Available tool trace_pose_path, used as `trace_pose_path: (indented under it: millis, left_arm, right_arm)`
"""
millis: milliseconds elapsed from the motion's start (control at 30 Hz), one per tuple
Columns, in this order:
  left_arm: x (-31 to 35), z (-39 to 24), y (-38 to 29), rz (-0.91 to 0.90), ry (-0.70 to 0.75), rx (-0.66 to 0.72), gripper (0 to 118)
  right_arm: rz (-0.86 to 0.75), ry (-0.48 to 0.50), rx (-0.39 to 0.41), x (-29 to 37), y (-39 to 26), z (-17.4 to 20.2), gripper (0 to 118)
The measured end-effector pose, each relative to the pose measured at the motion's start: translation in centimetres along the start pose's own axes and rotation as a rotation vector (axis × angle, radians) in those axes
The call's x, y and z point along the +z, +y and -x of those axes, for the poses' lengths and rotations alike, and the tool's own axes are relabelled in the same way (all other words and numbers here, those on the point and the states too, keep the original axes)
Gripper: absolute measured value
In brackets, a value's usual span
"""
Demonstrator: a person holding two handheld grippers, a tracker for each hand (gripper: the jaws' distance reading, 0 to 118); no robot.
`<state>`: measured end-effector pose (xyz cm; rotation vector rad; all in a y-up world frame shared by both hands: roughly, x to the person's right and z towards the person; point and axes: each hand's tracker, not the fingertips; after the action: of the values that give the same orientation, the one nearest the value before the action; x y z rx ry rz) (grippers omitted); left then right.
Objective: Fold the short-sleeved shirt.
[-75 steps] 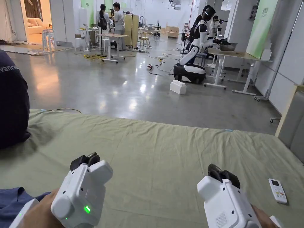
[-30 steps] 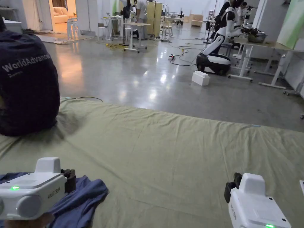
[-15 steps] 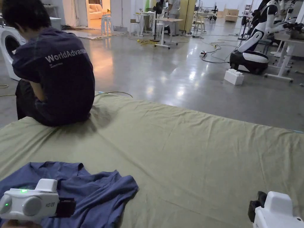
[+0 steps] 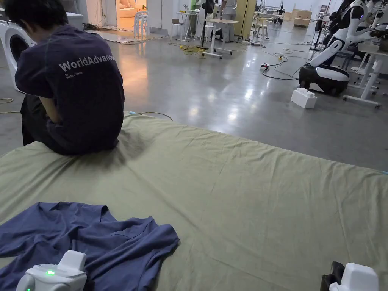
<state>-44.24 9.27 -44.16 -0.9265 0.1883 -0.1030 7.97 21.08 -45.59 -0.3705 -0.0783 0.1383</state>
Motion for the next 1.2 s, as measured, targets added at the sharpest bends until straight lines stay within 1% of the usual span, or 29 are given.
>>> trace_pose_path:
  millis: [33, 67, 133, 167, 233, 300, 367, 433, 500, 533, 600, 667, 733, 867, 967, 1033, 1200]
  left_arm:
    - [-0.3, 0.0, -0.1, -0.001, 0.019, -0.016, 22]
    - [-0.6, 0.3, -0.3, 0.009, 0.009, 0.010, 13]
    - [-1.0, 1.5, 0.1, 0.008, -0.026, 0.128, 9]
    - [-1.0, 2.0, 0.4, 0.014, -0.044, 0.164, 6]
    - [-0.8, 2.9, 0.8, 0.008, -0.075, 0.197, 5]
    - [-0.3, 3.2, 1.2, -0.011, -0.077, 0.187, 5]
    - [0.6, 3.3, 1.2, -0.092, -0.100, 0.208, 4]
    - [1.7, 3.5, 1.8, -0.139, -0.104, 0.258, 4]
    - [2.8, 4.3, 2.3, -0.225, -0.154, 0.340, 4]
    - [3.6, 4.4, 2.8, -0.256, -0.161, 0.350, 4]
    - [5.2, 4.3, 4.0, -0.324, -0.163, 0.321, 4]
    - [6.6, 4.3, 5.3, -0.370, -0.202, 0.332, 4]
    - [8.5, 4.0, 6.9, -0.439, -0.204, 0.335, 4]
    - [13.9, 1.7, 10.8, -0.569, -0.262, 0.303, 4]
    - [17.5, -0.7, 14.1, -0.628, -0.284, 0.221, 4]
    - [19.3, -2.2, 15.9, -0.680, -0.334, 0.198, 4]
    - [23.2, -8.1, 19.5, -0.736, -0.438, 0.120, 4]
  right_arm:
    - [0.006, 0.002, 0.001, -0.1, -0.1, 0.0, 0]
    - [0.011, 0.005, 0.002, -0.1, -0.2, 0.1, 0]
    - [0.018, 0.004, 0.008, 0.1, -0.5, 0.2, 0]
    - [0.018, 0.005, 0.009, 0.2, -0.5, 0.2, 0]
    - [0.019, 0.005, 0.012, 0.2, -0.7, 0.2, 0]
    - [0.022, 0.004, 0.012, 0.2, -0.7, 0.1, 0]
    - [0.019, 0.002, 0.006, 0.4, -0.6, 0.2, 0]
    - [0.014, 0.002, 0.002, 0.5, -0.5, 0.1, 0]
    - [0.010, 0.004, -0.001, 0.5, -0.4, 0.1, 0]
    - [0.009, 0.006, -0.002, 0.6, -0.4, 0.1, 0]
    - [0.004, 0.008, -0.004, 0.7, -0.2, 0.1, 0]
    - [-0.006, 0.010, -0.006, 1.0, 0.0, 0.1, 0]
    - [-0.014, 0.010, -0.009, 1.3, 0.2, -0.2, 0]
    - [-0.035, 0.005, -0.023, 1.9, 0.8, -1.0, 0]
    - [-0.055, -0.005, -0.037, 2.6, 1.4, -1.9, 0]
    - [-0.073, -0.012, -0.051, 3.1, 1.8, -2.6, 0]
    - [-0.111, -0.036, -0.070, 4.7, 2.7, -4.7, 0]
